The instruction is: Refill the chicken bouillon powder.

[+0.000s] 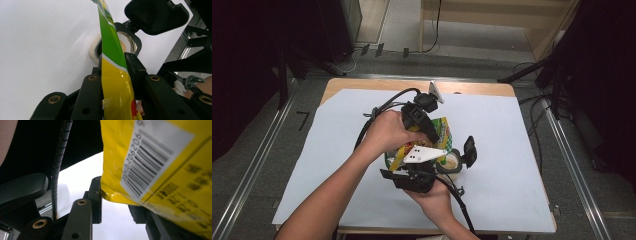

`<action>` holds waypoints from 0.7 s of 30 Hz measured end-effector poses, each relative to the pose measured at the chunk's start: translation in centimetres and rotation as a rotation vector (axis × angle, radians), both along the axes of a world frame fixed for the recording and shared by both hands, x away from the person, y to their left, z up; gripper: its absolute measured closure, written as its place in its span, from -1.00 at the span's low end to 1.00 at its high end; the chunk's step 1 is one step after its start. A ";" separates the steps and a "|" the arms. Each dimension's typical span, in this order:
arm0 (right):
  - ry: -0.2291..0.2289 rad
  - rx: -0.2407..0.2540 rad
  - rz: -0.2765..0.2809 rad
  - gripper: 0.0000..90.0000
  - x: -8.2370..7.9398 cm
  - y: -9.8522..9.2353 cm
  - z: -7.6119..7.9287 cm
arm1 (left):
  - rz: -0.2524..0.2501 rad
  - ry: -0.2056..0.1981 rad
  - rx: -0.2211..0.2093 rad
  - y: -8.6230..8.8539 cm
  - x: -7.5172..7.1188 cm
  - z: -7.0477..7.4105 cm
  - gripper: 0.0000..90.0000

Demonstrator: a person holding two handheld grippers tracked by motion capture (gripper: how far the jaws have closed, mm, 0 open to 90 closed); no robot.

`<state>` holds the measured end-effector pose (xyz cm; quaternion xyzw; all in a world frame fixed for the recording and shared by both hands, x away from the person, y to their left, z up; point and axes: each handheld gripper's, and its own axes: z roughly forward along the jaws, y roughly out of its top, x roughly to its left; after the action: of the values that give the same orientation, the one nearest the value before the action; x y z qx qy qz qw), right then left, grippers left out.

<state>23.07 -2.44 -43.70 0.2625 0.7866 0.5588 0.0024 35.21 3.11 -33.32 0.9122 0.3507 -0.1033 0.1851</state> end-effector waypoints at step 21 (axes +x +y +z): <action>0.023 0.032 -0.005 0.53 0.3 -0.7 0.0 | -0.008 0.023 0.021 -1.2 0.4 0.1 0.71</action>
<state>23.41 -3.10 -43.67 0.2712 0.7769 0.5681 -0.0094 35.64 1.87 -33.24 0.9142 0.3503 -0.1107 0.1712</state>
